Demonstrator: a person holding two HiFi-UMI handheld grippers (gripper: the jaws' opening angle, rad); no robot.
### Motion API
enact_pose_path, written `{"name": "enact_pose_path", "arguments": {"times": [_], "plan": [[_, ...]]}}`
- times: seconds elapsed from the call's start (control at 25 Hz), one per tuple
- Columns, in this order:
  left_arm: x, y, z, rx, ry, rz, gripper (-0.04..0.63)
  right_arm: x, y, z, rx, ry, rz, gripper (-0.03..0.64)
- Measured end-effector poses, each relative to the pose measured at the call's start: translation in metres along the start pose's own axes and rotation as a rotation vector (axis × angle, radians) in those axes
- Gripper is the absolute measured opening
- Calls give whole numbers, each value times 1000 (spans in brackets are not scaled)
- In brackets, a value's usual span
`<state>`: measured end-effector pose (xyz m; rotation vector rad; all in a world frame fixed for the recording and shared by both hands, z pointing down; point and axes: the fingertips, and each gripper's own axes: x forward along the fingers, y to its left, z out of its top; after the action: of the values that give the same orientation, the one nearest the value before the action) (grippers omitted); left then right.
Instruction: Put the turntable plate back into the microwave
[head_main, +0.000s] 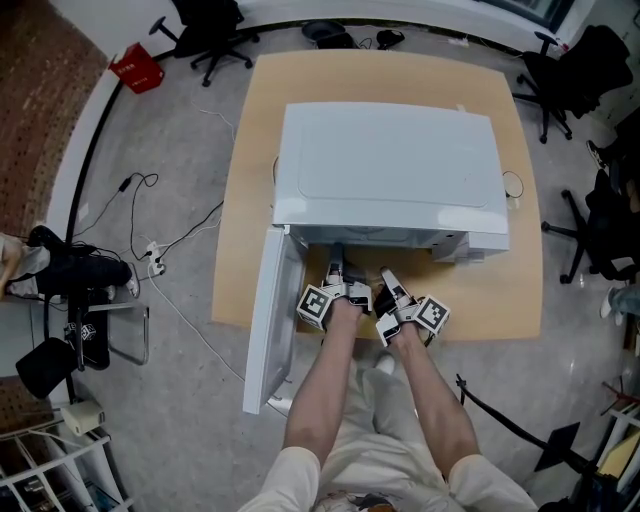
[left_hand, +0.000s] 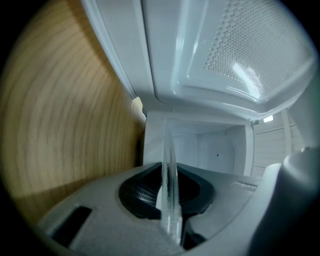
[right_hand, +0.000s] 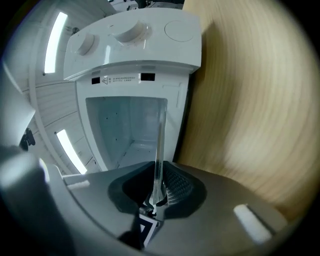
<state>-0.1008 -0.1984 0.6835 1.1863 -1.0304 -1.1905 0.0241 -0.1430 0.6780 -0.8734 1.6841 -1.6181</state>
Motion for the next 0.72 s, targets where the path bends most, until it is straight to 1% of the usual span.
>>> {"name": "enact_pose_path", "arguments": {"times": [0.08, 0.16, 0.32, 0.4, 0.52, 0.64, 0.68, 0.72], "plan": [[1, -5, -1, -20, 6, -15, 32, 2, -2, 0, 3, -3, -8, 53], [-1, -7, -3, -30, 20, -32, 52, 1, -3, 2, 17, -17, -10, 49], [-16, -12, -9, 0, 71, -38, 83, 1, -1, 4, 34, -34, -11, 48], [-26, -13, -14, 25, 104, -30, 83, 0, -2, 5, 33, -38, -18, 48], [-38, -15, -22, 38, 143, -21, 78, 1, -4, 9, 39, -53, -27, 46], [-47, -10, -31, 54, 180, 5, 58, 3, -4, 12, 38, -59, -33, 46], [-48, -7, -32, 67, 186, 19, 40, 4, -4, 12, 36, -59, -33, 46], [-49, -4, -32, 78, 186, 34, 38, 5, -4, 12, 36, -59, -32, 46]]}}
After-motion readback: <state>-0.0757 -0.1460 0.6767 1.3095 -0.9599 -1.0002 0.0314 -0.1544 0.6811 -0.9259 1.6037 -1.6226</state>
